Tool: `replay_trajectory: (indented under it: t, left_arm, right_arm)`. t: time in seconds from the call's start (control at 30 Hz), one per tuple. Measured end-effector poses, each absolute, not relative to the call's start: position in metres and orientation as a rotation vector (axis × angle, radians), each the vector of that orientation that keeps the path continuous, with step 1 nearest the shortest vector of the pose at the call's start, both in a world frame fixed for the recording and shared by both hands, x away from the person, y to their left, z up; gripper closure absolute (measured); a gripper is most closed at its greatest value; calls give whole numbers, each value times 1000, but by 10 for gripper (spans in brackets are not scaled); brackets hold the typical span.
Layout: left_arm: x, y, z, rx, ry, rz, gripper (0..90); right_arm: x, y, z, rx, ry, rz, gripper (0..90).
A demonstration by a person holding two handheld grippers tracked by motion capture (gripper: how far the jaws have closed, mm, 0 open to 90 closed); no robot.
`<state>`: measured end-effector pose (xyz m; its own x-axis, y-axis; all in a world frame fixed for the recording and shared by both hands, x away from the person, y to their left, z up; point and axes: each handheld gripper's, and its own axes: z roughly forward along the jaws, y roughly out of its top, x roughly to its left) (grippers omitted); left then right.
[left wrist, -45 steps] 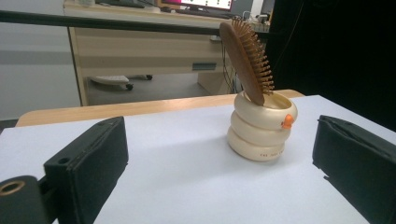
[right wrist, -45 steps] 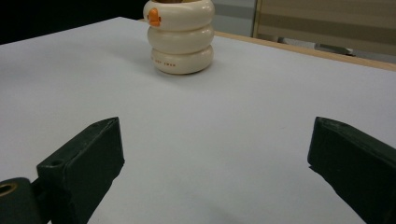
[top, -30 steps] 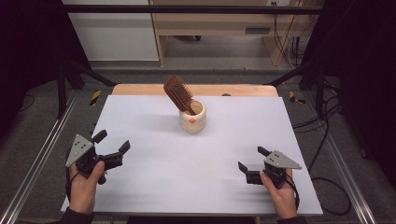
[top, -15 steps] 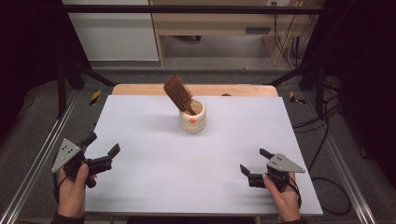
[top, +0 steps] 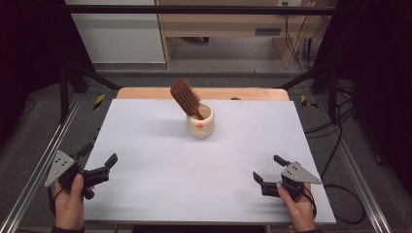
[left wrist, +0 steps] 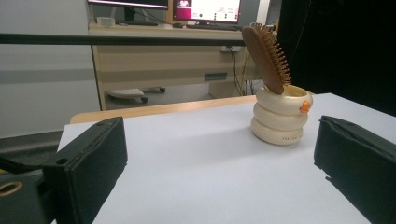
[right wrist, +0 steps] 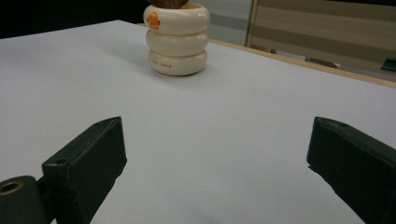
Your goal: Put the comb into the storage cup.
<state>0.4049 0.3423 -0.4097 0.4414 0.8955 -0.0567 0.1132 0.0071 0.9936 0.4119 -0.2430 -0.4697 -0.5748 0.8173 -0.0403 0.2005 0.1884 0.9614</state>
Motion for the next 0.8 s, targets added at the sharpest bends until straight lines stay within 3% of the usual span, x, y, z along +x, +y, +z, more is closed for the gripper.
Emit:
replay_trajectory:
  t: [0.8]
  left_arm:
    - [405,340,-444,1453,938,732,25]
  right_arm:
    - [413,-244,-473,938,1892,1405,45]
